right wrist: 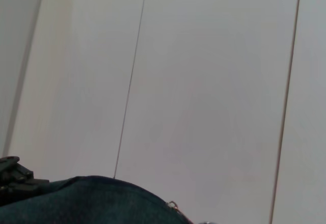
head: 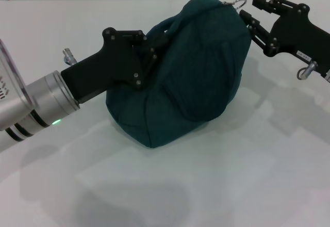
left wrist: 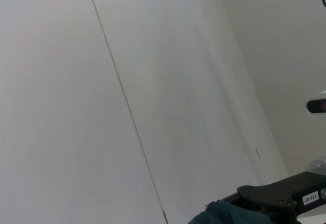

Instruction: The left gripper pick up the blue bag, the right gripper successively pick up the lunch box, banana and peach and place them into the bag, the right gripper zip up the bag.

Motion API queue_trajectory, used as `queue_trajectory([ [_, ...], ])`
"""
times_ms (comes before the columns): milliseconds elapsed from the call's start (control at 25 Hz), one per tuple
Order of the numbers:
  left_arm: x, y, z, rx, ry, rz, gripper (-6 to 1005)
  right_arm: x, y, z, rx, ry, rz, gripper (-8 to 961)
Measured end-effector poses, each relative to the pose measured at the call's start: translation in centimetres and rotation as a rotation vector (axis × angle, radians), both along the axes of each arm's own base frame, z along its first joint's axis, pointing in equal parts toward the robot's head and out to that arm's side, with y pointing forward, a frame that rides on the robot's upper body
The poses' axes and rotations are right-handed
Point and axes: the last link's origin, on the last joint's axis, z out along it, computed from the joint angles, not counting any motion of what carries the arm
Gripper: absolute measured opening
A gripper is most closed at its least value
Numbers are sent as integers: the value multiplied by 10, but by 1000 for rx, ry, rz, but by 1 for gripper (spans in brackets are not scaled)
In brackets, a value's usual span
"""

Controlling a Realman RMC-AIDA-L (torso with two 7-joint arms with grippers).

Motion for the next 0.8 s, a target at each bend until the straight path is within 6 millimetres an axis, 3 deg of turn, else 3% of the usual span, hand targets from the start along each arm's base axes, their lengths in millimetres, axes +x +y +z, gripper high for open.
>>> queue_trajectory([
  [280, 0, 0, 0, 8, 4, -4, 51, -1, 3, 0, 18, -16, 1, 379],
  [800, 0, 0, 0, 10, 6, -8, 55, -21, 8, -14, -14, -73, 78, 345],
])
